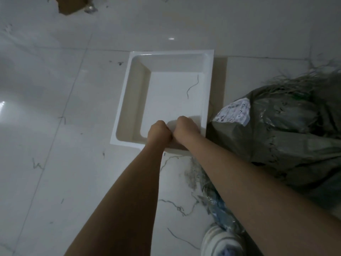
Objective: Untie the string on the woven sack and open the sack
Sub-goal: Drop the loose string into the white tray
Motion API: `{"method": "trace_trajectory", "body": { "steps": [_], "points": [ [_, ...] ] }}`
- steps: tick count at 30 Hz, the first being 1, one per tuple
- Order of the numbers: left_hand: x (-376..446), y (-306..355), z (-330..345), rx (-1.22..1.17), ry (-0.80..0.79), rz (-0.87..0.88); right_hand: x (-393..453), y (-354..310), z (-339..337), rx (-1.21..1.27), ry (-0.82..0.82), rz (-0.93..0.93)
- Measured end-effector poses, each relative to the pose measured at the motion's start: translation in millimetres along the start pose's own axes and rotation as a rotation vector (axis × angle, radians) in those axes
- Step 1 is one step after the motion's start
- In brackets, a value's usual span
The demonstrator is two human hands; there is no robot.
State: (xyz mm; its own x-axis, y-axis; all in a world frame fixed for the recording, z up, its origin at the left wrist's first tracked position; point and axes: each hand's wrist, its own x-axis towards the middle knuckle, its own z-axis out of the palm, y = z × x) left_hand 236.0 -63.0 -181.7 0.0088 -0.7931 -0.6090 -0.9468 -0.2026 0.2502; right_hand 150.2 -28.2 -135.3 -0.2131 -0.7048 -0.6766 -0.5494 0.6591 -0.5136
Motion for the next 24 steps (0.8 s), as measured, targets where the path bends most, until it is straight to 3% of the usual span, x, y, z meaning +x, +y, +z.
{"method": "trace_trajectory", "body": {
  "steps": [7, 16, 24],
  "points": [
    [0, 0, -5, -0.085, 0.064, -0.022, 0, 2, -1, -0.018, 0.040, 0.033],
    [-18, -29, -6, -0.211, -0.133, -0.073, -7, 21, 30, 0.019, -0.047, 0.153],
    [-21, -38, -2, -0.152, -0.110, -0.031, -16, 23, 34, -0.156, 0.045, 0.011]
  ]
}}
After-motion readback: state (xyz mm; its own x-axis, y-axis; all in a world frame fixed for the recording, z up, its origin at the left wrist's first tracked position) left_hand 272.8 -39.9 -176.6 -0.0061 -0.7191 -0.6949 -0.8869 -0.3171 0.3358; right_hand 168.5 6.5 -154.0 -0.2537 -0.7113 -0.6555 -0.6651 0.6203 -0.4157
